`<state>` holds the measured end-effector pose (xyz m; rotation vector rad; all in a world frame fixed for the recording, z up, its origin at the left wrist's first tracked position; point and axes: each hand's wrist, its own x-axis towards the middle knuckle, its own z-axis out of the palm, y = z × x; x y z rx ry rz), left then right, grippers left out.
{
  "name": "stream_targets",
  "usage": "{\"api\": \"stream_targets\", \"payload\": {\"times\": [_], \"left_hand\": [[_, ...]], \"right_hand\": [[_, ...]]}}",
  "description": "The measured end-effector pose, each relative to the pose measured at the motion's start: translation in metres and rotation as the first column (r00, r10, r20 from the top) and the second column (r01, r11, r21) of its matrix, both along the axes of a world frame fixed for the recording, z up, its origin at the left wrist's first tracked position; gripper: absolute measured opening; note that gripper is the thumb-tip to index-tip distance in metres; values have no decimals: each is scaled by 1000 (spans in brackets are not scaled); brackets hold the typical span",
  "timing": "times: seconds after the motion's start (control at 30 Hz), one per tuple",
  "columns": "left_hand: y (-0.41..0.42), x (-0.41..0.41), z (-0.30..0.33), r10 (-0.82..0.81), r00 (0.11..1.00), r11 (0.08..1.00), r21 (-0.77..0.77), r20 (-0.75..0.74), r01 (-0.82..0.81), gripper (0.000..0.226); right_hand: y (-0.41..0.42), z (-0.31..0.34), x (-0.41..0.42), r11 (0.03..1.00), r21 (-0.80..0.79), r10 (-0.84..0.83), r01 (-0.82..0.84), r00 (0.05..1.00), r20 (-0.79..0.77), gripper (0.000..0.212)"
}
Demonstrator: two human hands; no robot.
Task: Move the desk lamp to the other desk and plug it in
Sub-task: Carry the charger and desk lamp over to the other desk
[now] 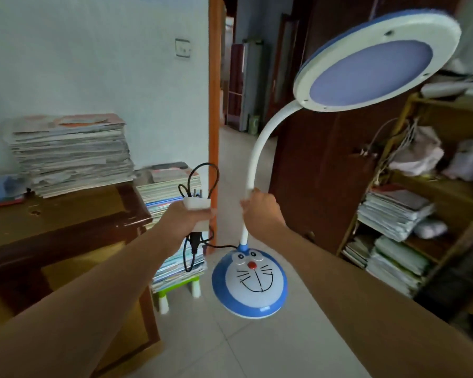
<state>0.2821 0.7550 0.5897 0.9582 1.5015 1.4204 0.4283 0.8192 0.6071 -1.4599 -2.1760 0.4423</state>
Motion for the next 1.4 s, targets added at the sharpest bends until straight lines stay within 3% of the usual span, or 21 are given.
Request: {"api": "stream_targets", "payload": {"times": [0.37, 0.6, 0.9, 1.1, 1.4], "left_hand": [[92, 181, -9, -145, 989, 989, -14, -36, 145, 11], [129, 283, -5, -226, 974, 974, -22, -35, 225, 27], [190, 386, -18, -391, 919, 919, -67, -42, 388, 16], [248, 452, -24, -506, 859, 861, -93, -76, 499, 11], [348, 549, -23, -688, 723, 725, -82, -61, 684, 9]], "right_hand": [[66, 0, 189, 982, 46, -188, 184, 976, 105, 29], [96, -1, 290, 972, 99, -221, 214, 973, 65, 28], [132, -16, 398, 930, 54, -364, 364, 931, -2, 26], [163, -27, 460, 866, -11, -499, 500, 865, 51, 30], [221, -21, 553, 669, -95, -743, 737, 665, -77, 19]]}}
